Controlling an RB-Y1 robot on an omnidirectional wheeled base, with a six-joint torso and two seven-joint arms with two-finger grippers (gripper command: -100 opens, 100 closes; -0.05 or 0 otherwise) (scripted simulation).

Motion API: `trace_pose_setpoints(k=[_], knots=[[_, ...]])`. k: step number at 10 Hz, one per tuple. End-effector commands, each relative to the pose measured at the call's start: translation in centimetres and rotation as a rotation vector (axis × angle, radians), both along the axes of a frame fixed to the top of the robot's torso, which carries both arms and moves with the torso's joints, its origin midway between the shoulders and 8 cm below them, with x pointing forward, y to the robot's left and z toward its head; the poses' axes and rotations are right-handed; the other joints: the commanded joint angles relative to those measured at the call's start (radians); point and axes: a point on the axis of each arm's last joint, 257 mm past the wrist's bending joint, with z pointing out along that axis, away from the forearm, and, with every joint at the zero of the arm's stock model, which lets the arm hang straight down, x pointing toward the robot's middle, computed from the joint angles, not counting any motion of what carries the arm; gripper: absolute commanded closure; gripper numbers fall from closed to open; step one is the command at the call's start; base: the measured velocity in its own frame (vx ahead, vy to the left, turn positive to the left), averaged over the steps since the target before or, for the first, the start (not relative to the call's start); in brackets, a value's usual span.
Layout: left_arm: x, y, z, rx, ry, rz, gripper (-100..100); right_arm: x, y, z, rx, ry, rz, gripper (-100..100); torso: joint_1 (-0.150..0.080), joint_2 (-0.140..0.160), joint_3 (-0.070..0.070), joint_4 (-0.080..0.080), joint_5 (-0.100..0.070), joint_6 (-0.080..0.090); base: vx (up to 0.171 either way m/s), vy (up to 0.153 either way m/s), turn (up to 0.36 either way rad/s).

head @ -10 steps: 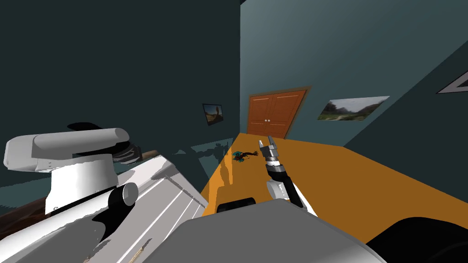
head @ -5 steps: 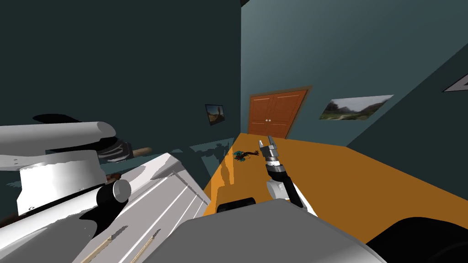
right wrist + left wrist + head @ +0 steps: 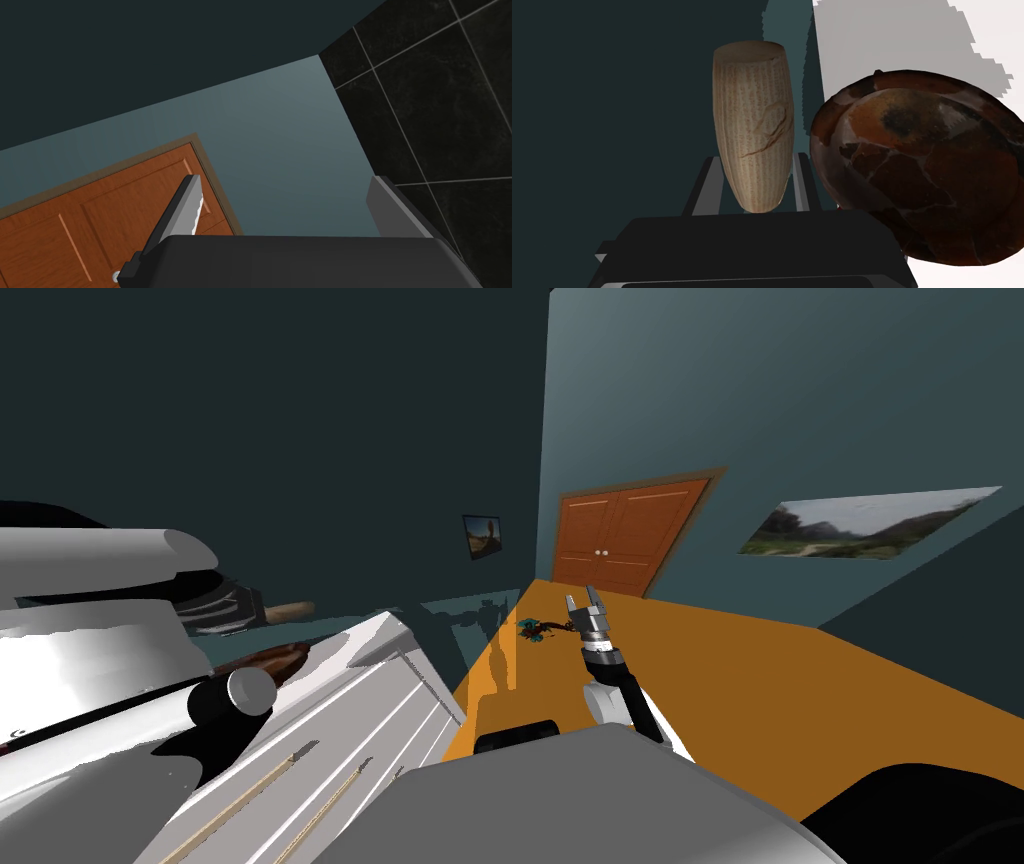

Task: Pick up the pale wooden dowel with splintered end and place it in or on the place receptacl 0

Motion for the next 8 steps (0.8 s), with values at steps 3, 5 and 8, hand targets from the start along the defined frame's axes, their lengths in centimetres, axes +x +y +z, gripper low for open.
trace_pose_setpoints(k=[3, 5, 8], knots=[[-1.4, -0.6, 0.8, -0.033, 0.034, 0.012, 100, 0.0, 0.0, 0.0, 0.0, 0.0, 0.0, 0, -0.001, -0.002, -0.001, -0.001, 0.0, 0.001, -0.005, -0.009, 0.073], [-2.4, -1.3, 0.6, -0.07, 0.067, 0.018, 100, 0.0, 0.0, 0.0, 0.0, 0.0, 0.0, 0, 0.0, -0.002, -0.002, -0.001, 0.001, 0.001, 0.002, -0.004, 0.082], [-3.3, -2.2, -0.1, -0.116, 0.106, 0.022, 100, 0.0, 0.0, 0.0, 0.0, 0.0, 0.0, 0, 0.0, -0.004, -0.003, -0.002, 0.001, 0.002, 0.003, 0.002, 0.017]])
